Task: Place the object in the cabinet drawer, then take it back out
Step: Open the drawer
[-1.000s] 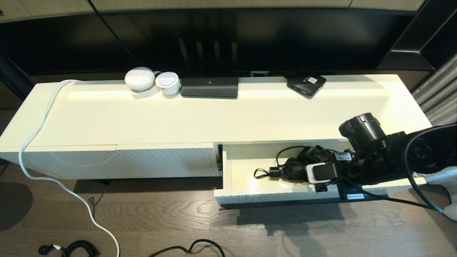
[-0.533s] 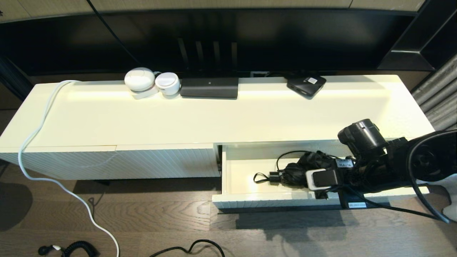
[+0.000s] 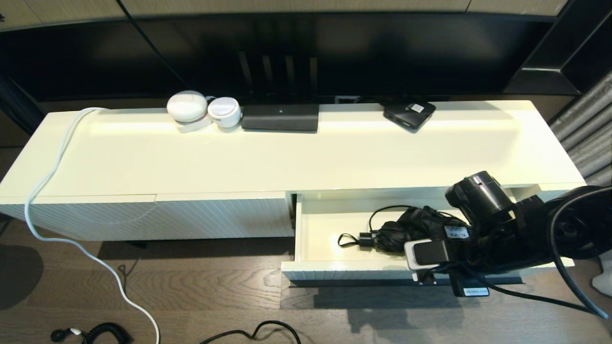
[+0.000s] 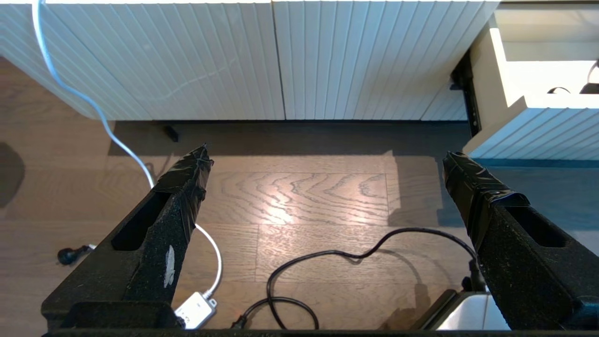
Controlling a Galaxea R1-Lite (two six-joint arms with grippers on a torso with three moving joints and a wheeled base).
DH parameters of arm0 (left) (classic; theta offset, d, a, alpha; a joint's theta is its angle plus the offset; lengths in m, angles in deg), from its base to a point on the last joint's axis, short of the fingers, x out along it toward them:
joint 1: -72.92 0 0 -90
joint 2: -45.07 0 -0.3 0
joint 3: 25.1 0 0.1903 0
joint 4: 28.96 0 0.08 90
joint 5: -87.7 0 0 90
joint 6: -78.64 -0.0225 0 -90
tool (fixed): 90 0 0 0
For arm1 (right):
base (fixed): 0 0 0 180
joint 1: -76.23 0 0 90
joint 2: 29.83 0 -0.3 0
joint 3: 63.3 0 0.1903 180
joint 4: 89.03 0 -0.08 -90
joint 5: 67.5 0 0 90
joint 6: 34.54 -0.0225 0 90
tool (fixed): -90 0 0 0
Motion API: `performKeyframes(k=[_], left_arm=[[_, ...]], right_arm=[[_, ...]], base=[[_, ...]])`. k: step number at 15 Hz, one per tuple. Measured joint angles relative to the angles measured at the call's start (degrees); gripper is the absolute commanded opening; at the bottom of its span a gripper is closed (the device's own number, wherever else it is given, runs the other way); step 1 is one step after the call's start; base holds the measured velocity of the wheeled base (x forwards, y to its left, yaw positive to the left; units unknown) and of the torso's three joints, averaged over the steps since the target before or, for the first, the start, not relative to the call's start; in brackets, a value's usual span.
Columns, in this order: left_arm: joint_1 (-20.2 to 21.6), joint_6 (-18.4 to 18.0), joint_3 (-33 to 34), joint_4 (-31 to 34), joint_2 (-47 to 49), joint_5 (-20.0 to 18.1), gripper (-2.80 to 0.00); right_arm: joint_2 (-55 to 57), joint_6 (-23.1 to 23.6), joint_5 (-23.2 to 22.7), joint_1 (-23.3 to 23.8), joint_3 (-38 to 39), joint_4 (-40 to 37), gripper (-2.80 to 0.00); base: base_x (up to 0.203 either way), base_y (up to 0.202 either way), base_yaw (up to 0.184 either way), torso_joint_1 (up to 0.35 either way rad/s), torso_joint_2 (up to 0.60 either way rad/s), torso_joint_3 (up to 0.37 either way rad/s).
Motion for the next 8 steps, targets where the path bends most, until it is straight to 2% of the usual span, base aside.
performKeyframes(k=[5, 8], left_arm=[[0.00, 0.01, 0.00, 0.02, 0.00, 0.04, 0.00], [0.00, 0.00, 0.00, -0.02, 0.00, 0.02, 0.00]], right_arm=[[-1.67, 0.05, 0.26, 0.04, 1.01, 0.20, -2.80], [-6.34, 0.23, 0.31, 1.04, 0.44, -1.52, -2.80]], base=[[0.000, 0.000, 0.000, 0.000, 0.00, 0.000], [0.000, 0.000, 0.000, 0.000, 0.00, 0.000]])
